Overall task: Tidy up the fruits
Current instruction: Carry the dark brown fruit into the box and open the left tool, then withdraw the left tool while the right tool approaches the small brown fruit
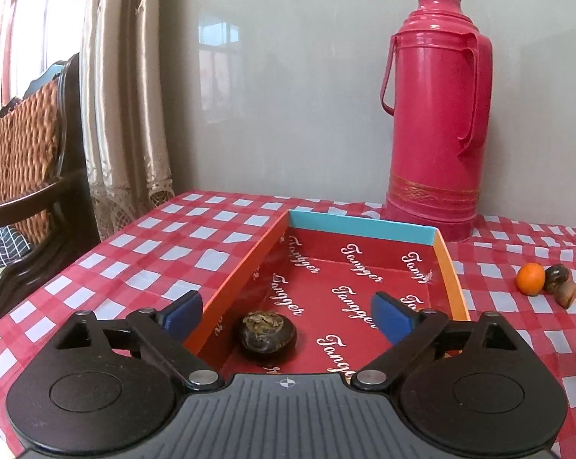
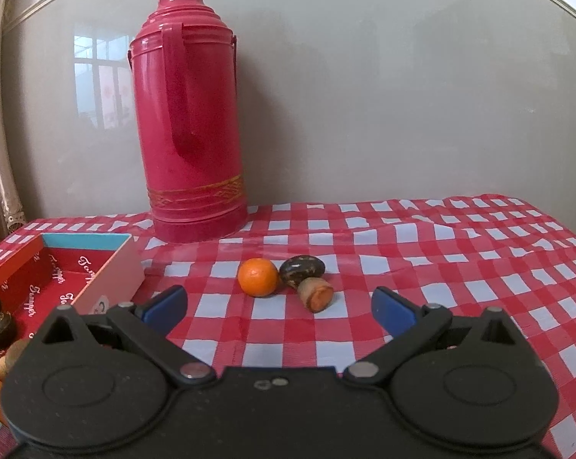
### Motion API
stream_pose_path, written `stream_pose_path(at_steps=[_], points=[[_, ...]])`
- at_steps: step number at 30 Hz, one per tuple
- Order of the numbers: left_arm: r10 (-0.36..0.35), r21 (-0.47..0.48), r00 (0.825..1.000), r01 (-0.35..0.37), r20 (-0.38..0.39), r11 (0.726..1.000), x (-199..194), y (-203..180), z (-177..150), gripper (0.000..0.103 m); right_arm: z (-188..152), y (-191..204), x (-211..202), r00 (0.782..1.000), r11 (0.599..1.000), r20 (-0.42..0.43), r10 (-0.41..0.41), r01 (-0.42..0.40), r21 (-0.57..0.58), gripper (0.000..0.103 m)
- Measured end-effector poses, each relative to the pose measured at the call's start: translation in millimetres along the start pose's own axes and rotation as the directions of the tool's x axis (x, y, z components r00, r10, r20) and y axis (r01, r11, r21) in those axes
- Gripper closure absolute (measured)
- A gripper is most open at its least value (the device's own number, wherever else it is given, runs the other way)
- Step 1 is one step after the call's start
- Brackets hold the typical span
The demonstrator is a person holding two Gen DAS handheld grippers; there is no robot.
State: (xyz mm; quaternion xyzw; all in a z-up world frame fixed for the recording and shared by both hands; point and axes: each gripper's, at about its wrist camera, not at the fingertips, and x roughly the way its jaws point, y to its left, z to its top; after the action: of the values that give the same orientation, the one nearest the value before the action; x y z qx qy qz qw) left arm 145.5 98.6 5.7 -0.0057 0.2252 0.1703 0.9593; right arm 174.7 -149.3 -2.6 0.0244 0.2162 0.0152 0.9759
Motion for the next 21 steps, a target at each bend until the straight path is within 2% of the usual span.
stream_pose_path(at_steps=[2, 5, 11, 14, 18, 21], points=[[0.002, 0.003, 1.000, -0.002, 0.002, 1.000, -2, -1, 0, 0.008, 0, -2, -1, 1.000, 1.000, 0.004, -0.001, 0.001, -0.009, 0.006], [0.012, 0.003, 1.000, -0.012, 0.014, 1.000, -6, -3, 0, 0.000, 0, -5, -3, 1.000, 1.000, 0.010, 0.001, -0.001, -0.024, 0.006], [0.019, -0.006, 1.000, -0.018, 0.011, 1.000, -11, -5, 0, 0.000, -3, -14, -4, 1.000, 0.999, 0.004, 0.021, -0.021, -0.049, 0.006], [0.017, -0.022, 1.000, -0.016, 0.011, 1.000, -13, -5, 0, 0.000, -5, -17, 2, 0.998, 0.998, -0.054, 0.036, -0.039, -0.057, 0.006], [0.017, -0.037, 1.000, -0.017, 0.016, 0.999, -14, -4, 1, 0.000, -7, -17, -5, 0.998, 0.994, -0.023, 0.055, -0.057, -0.092, 0.006], [0.028, -0.039, 1.000, -0.028, 0.010, 0.999, -11, -2, 0, 0.000, -7, -23, -2, 0.997, 0.994, -0.040, 0.071, -0.074, -0.078, 0.009]])
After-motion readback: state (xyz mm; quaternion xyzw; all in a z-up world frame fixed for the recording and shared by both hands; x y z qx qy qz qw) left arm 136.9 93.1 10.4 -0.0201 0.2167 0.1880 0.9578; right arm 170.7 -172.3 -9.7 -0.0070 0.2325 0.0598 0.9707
